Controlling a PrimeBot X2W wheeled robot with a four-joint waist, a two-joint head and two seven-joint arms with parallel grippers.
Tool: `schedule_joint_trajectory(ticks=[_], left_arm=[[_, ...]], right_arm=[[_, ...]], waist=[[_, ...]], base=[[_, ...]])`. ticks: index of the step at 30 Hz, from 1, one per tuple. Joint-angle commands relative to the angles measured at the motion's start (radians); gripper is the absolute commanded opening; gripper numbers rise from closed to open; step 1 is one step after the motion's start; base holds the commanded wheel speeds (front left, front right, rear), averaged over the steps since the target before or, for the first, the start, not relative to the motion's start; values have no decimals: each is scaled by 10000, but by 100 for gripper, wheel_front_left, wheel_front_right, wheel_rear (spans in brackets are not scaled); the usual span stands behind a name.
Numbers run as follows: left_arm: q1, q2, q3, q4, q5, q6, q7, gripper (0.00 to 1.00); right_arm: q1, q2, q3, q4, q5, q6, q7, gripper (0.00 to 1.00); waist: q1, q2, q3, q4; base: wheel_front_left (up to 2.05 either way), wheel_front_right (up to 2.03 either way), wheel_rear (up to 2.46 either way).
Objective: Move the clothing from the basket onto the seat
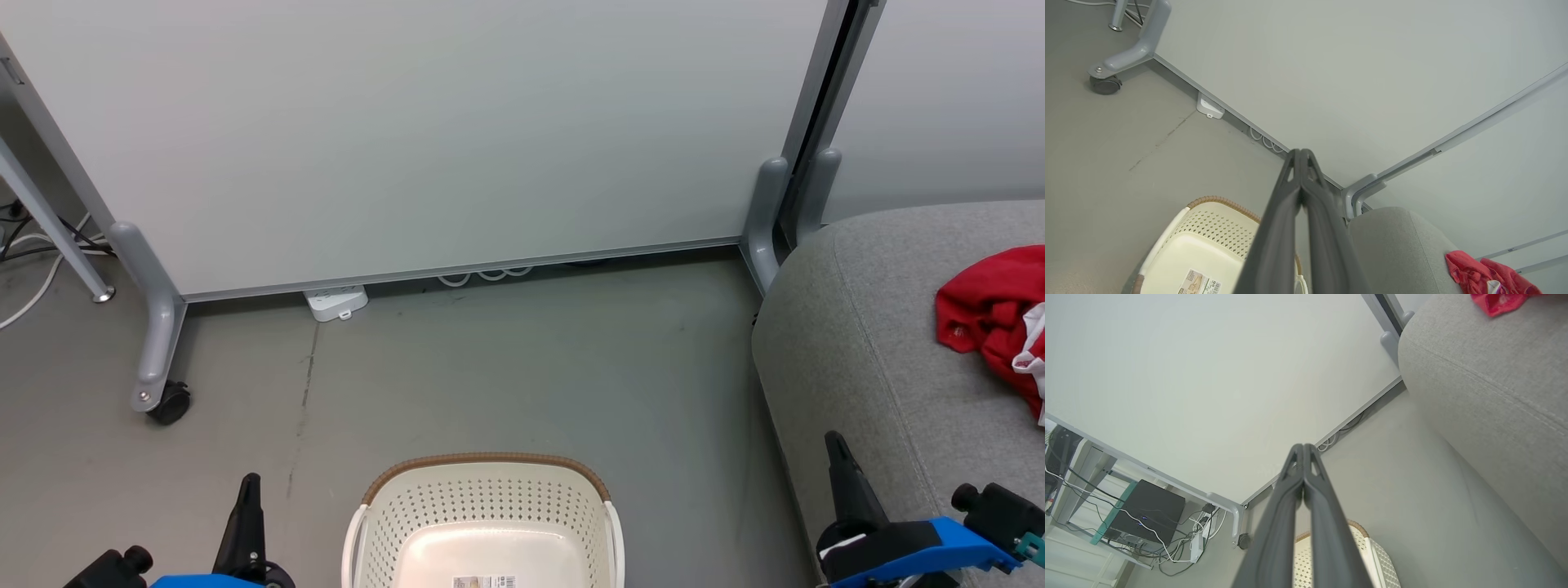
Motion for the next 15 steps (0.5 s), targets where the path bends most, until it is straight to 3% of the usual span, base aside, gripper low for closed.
schedule_joint_trajectory(ticks=[1,15], left_arm=[[-275,42,108,-169,-295,-21,64,0],[-405,44,353,-321,-2065,-29,549,0]], right_arm=[[-265,10,-55,-112,361,-2,61,0],[-437,15,-210,-87,2366,-3,336,0]], waist=[[0,0,0,-4],[0,0,1,-50]], base=[[0,0,0],[0,0,0]])
